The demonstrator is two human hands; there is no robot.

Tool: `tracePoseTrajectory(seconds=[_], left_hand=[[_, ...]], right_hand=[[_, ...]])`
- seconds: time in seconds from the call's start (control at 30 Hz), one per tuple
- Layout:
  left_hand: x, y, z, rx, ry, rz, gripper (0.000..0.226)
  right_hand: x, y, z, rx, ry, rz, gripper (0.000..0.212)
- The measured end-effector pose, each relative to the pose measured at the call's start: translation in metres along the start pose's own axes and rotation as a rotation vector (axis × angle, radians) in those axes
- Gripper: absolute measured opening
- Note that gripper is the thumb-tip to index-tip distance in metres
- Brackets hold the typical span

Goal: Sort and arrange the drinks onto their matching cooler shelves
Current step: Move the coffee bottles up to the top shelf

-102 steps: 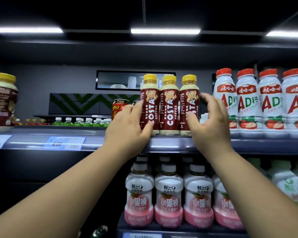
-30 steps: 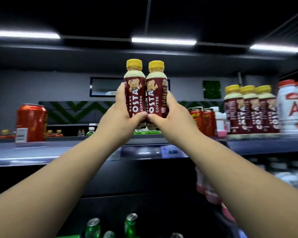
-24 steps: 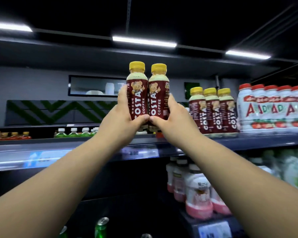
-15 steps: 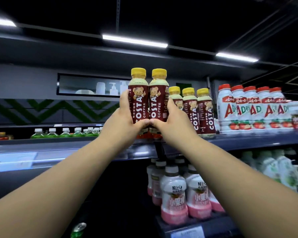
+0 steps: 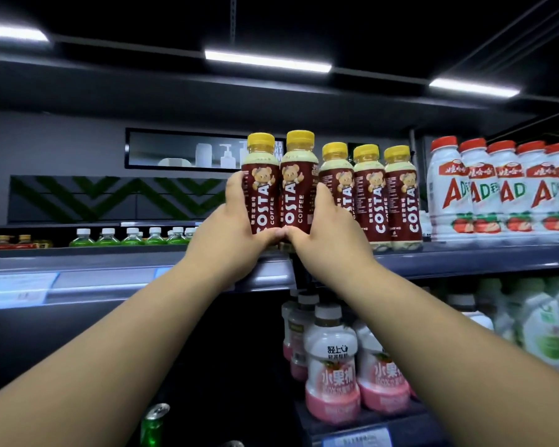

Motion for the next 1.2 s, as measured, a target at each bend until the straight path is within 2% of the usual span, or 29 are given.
tracePoseTrajectory(seconds=[0.33,0.5,0.67,0.8,0.87,1.03,1.2], left_hand=[[0.000,-0.003,0.001,0.013,-0.019,-0.031,0.102],[0.000,-0.003,0.002,0.022,-0.025,-0.042,0.099],[0.000,-0.002,0.002,0.060,-0.005,-0.069,0.095],[0.000,-0.001,0.004,0.103,0.010,-0.061,0.105],[0.001,0.000,0.006,0.112,0.010,-0.079,0.107],[0.007,0.006,0.010,0.080,-0.026,-0.123,0.113],[0.008,0.012,0.021,0.148,0.010,-0.167,0.117]], right_hand=[[0.002,-0.005,-0.003,-0.050,-0.069,0.026,0.066],[-0.005,-0.003,-0.004,-0.086,-0.017,0.008,0.045],[-0.012,0.001,-0.008,-0.112,0.040,-0.076,0.039],[-0.025,0.010,-0.024,-0.176,0.191,-0.216,0.051],[-0.028,0.022,-0.028,-0.214,0.238,-0.230,0.054],[-0.023,0.060,-0.034,-0.248,0.208,-0.171,0.056],[-0.027,0.076,-0.022,-0.217,0.125,-0.100,0.067]])
Point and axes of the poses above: each hand's wrist, its own x-axis towards the middle knuckle, its own z-axis out of the palm, y = z × x, the point moved 4 cm from there along x, towards the middle knuckle, and after that the axes turned 15 degrees about -y, right-handed, at the moved point
